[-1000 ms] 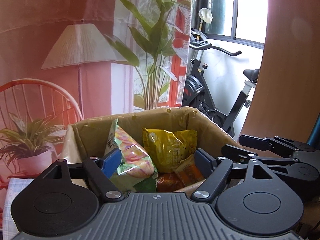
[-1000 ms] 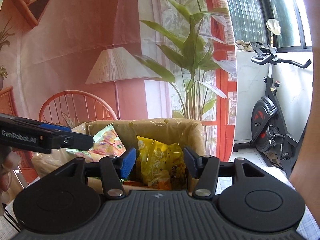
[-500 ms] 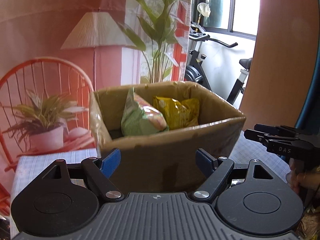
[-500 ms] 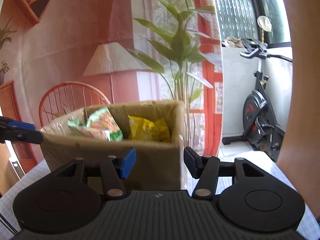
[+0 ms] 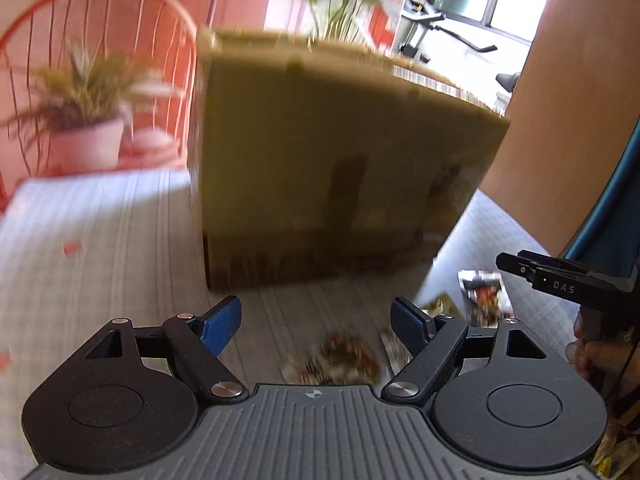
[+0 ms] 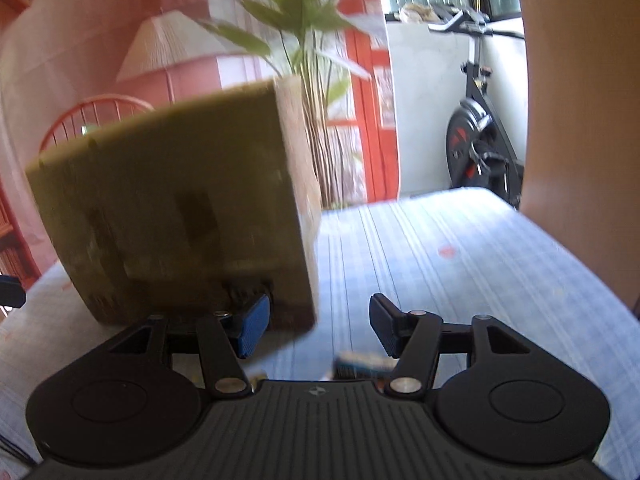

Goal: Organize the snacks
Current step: 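Move both tools back down toward the small snacks on the table, then close the left tool on the orange jelly packet while the right tool grasps the clear orange-filled packet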

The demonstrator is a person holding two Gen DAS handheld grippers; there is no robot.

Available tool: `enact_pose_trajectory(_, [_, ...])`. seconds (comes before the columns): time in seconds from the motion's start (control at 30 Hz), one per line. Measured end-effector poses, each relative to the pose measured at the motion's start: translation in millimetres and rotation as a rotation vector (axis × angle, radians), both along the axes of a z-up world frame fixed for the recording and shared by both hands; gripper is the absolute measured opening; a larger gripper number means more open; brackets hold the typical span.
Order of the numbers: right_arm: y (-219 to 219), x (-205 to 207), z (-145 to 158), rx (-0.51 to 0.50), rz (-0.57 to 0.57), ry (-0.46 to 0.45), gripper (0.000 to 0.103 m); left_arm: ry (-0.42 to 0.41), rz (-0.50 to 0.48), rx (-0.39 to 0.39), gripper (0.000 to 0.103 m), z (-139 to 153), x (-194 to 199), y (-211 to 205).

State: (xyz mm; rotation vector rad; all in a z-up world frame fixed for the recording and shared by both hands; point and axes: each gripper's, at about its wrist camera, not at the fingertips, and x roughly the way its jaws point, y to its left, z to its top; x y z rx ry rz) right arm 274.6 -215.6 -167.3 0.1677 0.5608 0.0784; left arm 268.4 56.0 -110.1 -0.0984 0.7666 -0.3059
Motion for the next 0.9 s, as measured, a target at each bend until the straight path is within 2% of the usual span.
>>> enact_pose_trajectory(0.2, [2,-9,-21,-0.012,-0.024,0.041,0.059,0.090,0.001,-0.018,0.082,-28,-13,-2])
enact_pose_trajectory(0.27, [3,-10,-26,-0.008,-0.037,0.045,0.064,0.109,-0.003,-0.012,0.078,-33,-17,-4])
enact_pose_trajectory(0.5, [11,-12,-36,-0.013,-0.031,0.050,0.064,0.199,-0.009,-0.034,0.069,-48,-30,-12])
enact_pose_trajectory(0.7, [12,-16,-45,-0.012,-0.031,0.064,0.064,0.260,-0.015,-0.060,0.067,-60,-30,-17])
enact_pose_trajectory(0.77, [10,-18,-47,0.000,-0.041,0.066,0.064,0.275,-0.014,-0.059,0.062,-64,-29,-18])
enact_pose_trajectory(0.83, [9,-18,-47,0.005,-0.046,0.062,0.064,0.297,-0.010,-0.057,0.049,-68,-28,-20])
enact_pose_trajectory(0.9, [10,-18,-48,0.005,-0.044,0.062,0.064,0.297,-0.001,-0.055,0.046,-69,-27,-20])
